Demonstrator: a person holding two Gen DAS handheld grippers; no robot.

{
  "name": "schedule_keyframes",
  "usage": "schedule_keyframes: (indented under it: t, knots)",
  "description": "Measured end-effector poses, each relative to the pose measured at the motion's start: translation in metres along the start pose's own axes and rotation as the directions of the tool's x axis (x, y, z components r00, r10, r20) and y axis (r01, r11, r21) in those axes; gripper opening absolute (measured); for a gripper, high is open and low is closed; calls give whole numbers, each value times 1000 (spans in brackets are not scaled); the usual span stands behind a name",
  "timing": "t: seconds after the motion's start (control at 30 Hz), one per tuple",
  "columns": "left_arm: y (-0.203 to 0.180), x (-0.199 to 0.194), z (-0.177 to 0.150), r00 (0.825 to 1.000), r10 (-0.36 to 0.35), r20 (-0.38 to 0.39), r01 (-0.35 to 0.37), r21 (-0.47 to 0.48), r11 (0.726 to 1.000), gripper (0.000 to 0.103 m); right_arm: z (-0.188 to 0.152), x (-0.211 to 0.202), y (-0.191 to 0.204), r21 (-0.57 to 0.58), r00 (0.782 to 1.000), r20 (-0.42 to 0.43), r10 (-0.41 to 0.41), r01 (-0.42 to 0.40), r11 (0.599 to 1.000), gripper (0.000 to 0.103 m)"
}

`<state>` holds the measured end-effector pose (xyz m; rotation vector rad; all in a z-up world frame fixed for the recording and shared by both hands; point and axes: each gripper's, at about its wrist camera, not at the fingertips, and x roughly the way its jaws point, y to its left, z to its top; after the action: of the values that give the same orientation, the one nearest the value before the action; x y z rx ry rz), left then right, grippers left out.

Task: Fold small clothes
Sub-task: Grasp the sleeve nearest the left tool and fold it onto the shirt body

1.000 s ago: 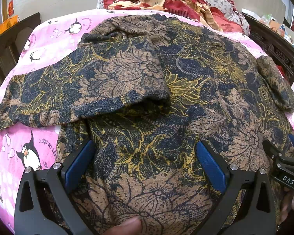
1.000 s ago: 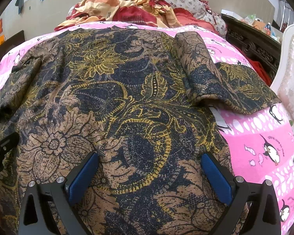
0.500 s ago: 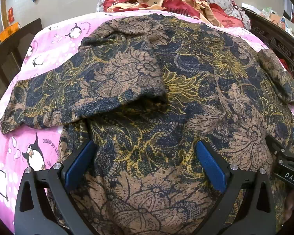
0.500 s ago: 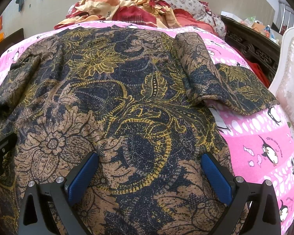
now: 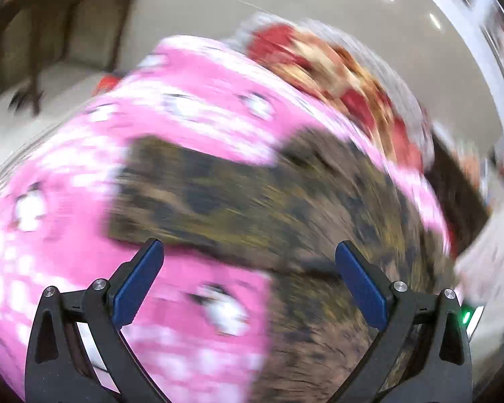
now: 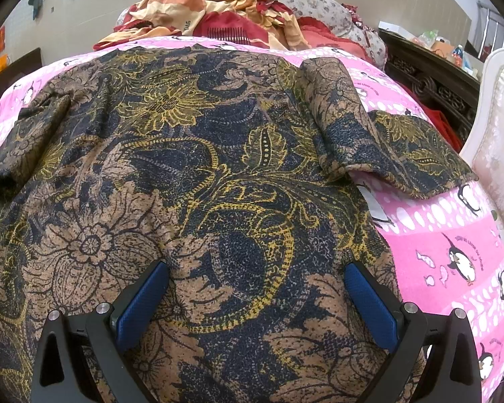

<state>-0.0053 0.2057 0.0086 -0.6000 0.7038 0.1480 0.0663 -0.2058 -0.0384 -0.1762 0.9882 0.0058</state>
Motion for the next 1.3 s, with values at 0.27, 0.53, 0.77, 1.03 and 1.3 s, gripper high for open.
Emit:
schedule_keyframes:
  t: [0.27, 0.53, 0.77, 1.03, 1.3]
  knots:
    - [73, 43, 22, 994, -66, -89, 47, -199, 979, 102, 0, 0, 0, 0, 1000, 0, -1, 1, 1000, 103]
    - [67, 65, 39, 964, -230, -132, 184, -292, 938, 23, 0, 0, 0, -1, 1000, 1, -1, 1, 1000, 103]
    - [80, 69, 34, 976, -158, -150, 100, -337, 936, 12, 0, 0, 1, -2, 1000, 1, -5, 5, 1000, 103]
    - [38, -3, 92, 994, 50, 99, -45, -51, 998, 5, 0, 0, 1, -3, 1000, 1, -4, 5, 1000, 103]
    - [70, -89, 142, 857, 332, 393, -293, -157, 943, 5, 0, 0, 1, -3, 1000, 2, -5, 5, 1000, 103]
